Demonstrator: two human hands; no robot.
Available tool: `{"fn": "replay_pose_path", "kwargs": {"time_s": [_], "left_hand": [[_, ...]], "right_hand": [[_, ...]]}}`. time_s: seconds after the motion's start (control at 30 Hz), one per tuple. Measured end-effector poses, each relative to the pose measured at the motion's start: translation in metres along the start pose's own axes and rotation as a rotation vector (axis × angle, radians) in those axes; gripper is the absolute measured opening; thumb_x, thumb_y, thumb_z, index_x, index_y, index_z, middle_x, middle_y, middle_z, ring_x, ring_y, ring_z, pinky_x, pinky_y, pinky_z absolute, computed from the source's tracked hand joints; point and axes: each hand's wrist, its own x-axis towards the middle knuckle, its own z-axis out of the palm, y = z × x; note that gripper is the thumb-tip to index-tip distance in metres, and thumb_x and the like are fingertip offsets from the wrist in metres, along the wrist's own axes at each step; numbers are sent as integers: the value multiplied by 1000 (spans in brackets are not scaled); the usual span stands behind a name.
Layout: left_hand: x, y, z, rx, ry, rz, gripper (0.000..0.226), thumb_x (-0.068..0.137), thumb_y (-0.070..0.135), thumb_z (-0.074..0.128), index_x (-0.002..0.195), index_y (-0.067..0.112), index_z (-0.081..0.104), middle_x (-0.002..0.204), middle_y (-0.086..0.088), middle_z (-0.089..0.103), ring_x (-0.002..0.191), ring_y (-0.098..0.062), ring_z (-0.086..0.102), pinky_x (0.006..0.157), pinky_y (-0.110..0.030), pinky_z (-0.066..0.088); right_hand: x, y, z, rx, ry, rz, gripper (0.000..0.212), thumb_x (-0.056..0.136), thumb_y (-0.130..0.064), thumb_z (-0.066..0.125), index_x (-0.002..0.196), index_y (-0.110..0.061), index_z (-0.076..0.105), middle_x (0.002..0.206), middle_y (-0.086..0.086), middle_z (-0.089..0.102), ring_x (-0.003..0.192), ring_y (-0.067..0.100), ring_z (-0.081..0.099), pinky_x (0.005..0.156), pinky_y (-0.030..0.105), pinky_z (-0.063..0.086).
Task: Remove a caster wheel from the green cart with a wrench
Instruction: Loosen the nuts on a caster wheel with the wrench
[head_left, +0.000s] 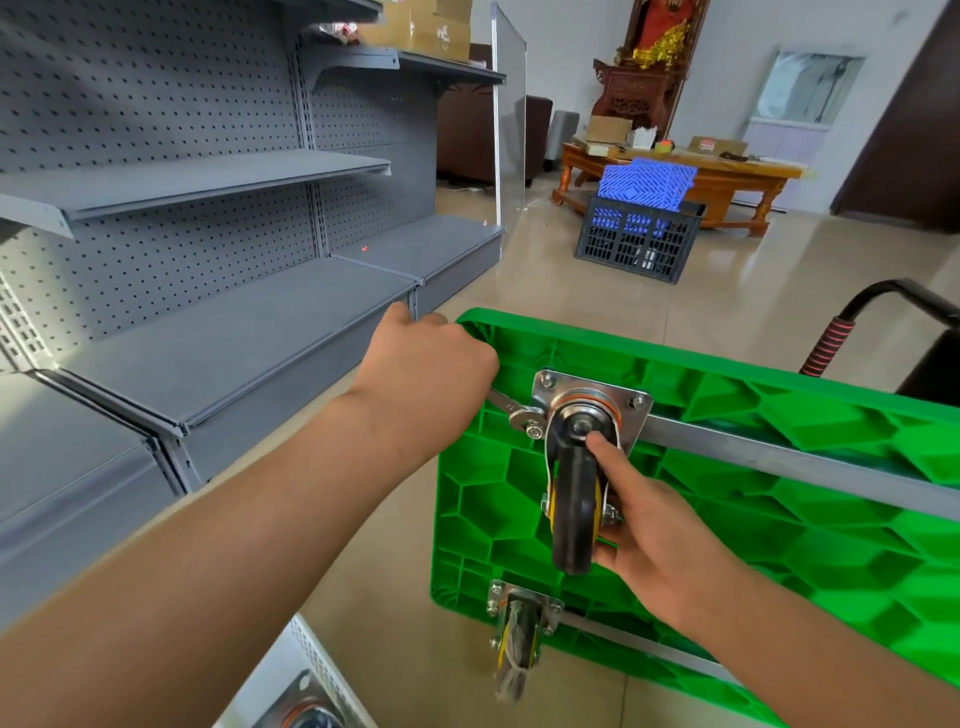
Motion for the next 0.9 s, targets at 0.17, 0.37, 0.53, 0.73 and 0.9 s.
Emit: {"fn": "replay_pose_path", "kwargs": {"time_s": [0.17,0.37,0.53,0.73,0.9], "left_hand": [[-1,0,11,16,-10,6,9,93,19,61,95,27,64,85,6,63,88,-24,64,95,-42,36],[-17,3,29,-109,-186,14,20,106,22,43,110,27,61,98,0,62,96,-29,66,93,-38,37],[-15,1,55,-398,-238,-42,16,108,33,42,106,28,57,90,-2,56,90,-32,64,65,-35,42],[-28,29,94,-919,-443,-143,24,105,28,49,87,15,59,91,-8,73,84,-27,71,76,-41,59],[-47,75,87,-1749,-696,-342,27,108,21,48,117,2,64,103,-14,77,89,-22,76,78,-26,61]], "right_hand": [[0,2,-1,21,-10,-7,42,83,-44,70,104,-7,73,87,13,75,78,23,74,80,42,52],[-2,2,2,25,-8,-17,41,88,-43,67,105,-7,72,86,13,76,76,22,75,81,43,53],[0,4,3,19,7,-23,41,87,-44,67,106,-7,72,90,15,76,79,24,76,83,43,54],[2,5,4,3,36,-29,46,79,-47,71,104,-9,73,93,17,76,88,28,74,85,44,55],[2,5,5,-12,38,-38,50,75,-50,72,104,-10,75,100,18,76,97,33,72,92,49,55]]}}
